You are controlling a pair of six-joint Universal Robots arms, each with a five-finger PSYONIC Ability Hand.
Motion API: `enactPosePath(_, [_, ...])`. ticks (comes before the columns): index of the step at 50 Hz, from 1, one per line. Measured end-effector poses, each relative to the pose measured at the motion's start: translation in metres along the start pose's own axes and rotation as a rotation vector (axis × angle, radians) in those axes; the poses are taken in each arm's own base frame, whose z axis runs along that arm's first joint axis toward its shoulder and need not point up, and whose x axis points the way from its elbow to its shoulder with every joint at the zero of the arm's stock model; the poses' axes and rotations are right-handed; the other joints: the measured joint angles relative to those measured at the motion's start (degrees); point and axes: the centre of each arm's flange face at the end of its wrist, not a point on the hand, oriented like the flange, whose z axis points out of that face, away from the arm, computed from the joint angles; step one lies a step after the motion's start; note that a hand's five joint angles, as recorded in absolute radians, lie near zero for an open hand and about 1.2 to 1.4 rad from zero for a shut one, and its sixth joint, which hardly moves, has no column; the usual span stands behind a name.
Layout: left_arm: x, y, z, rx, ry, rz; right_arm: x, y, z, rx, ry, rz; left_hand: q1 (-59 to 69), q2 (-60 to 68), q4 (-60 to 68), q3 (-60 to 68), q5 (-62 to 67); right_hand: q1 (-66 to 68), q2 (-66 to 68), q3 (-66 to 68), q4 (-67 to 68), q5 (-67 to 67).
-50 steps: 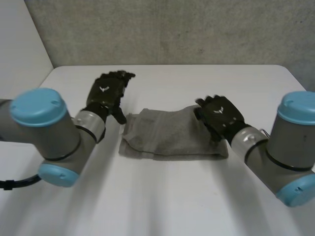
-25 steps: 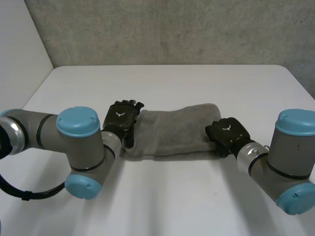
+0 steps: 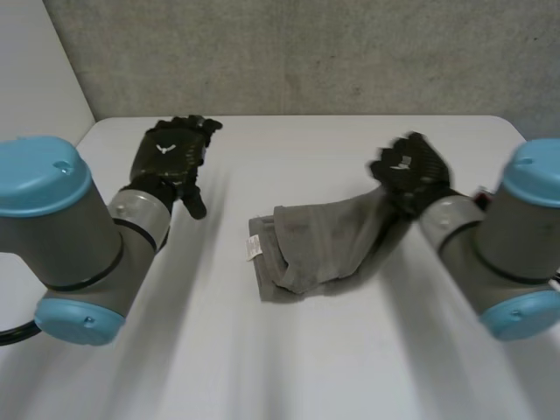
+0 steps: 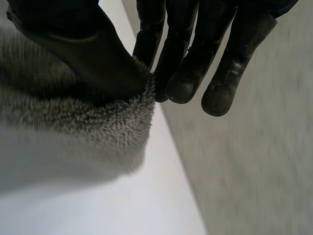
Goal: Fold the towel.
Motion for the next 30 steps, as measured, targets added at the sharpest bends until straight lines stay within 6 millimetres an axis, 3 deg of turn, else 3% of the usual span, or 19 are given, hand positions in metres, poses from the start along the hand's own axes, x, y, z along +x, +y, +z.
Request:
enactPosePath(3, [-0.005,-0.005,0.001,0.014,-0.014,-0.001,-0.030,-0.031,-0.001,0.098,-0.074,-0.024,0.00,0.00,0.00,-0.12,0.00,0.02,0.32,0.00,0.00,0.20])
enactPosePath(6, [-0.009,-0.008,0.001,0.022,-0.024,-0.002,-0.077,-0.054,-0.007,0.175,-0.194,-0.063,0.00,0.00,0.00,-0.12,0.00,0.02,0.33,0.00,0.00,0.21])
enactPosePath(11, [-0.009,-0.007,0.001,0.020,-0.026,-0.004,-0.138,-0.059,-0.023,0.215,-0.357,-0.155,0.00,0.00,0.00,-0.12,0.00,0.09,0.32,0.00,0.00,0.21])
enactPosePath(15, [-0.007,-0.005,0.000,0.016,-0.022,-0.004,-0.155,-0.056,-0.032,0.215,-0.409,-0.193,0.00,0.00,0.00,-0.12,0.00,0.07,0.29,-0.26,-0.22,-0.05])
enactPosePath(18, [-0.006,-0.004,0.000,0.016,-0.018,-0.004,-0.151,-0.056,-0.034,0.215,-0.403,-0.186,0.00,0.00,0.00,-0.12,0.00,-7.33,-7.87,-8.80,-8.05,-7.86])
enactPosePath(22, [-0.003,-0.005,0.001,0.024,-0.009,-0.005,-0.114,-0.062,-0.031,0.219,-0.303,-0.076,0.00,0.00,0.00,-0.12,0.00,-45.48,-46.43,-47.28,-47.03,-48.61])
enactPosePath(24, [0.000,-0.007,0.002,0.032,-0.002,-0.006,-0.094,-0.062,-0.029,0.217,-0.250,0.004,0.00,0.00,0.00,-0.12,0.00,-56.50,-57.39,-58.57,-58.41,-59.85])
enactPosePath(30, [0.017,-0.009,0.008,0.060,0.040,-0.025,-0.030,-0.050,-0.021,0.193,-0.089,0.307,0.00,0.00,0.00,-0.12,0.00,-61.20,-61.31,-63.20,-62.30,-62.83])
